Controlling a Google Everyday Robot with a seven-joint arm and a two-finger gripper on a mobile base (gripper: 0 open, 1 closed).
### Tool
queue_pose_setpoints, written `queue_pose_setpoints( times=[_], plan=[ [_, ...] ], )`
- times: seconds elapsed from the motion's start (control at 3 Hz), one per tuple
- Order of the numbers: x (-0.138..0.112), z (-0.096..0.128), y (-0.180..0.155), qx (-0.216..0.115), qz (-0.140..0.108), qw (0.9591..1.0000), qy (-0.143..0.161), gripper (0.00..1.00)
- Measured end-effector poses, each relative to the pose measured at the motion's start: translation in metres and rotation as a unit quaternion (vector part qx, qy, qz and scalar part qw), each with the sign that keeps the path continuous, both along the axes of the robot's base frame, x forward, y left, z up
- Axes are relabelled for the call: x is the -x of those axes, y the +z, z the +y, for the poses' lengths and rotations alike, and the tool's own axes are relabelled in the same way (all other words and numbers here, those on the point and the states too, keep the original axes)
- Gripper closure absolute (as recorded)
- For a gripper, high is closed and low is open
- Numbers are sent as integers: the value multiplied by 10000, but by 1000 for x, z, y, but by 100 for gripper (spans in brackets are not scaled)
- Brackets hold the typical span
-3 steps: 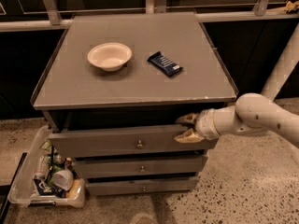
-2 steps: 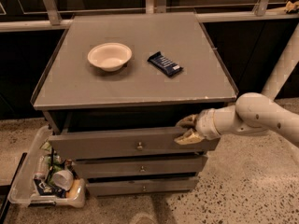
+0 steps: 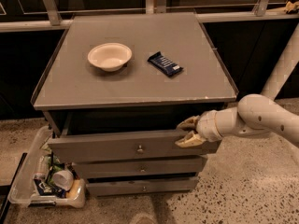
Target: Open top drawer
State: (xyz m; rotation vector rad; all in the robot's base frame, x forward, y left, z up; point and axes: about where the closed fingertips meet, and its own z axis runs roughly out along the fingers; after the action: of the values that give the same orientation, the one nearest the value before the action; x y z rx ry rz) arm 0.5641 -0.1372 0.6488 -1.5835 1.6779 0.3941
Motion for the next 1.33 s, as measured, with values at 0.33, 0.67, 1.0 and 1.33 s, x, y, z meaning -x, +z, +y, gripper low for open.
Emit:
queue_pose_setpoints(
  times=[0.33,0.67,1.0,1.33],
  plan=[
    [0,0,0,0,0,10000,0,59],
    [0,0,0,0,0,10000,1,35],
    [20,-5,-8,-222,102,9997,60,12],
    [23,-5,-6,-251,108,9996,63,14]
  ],
)
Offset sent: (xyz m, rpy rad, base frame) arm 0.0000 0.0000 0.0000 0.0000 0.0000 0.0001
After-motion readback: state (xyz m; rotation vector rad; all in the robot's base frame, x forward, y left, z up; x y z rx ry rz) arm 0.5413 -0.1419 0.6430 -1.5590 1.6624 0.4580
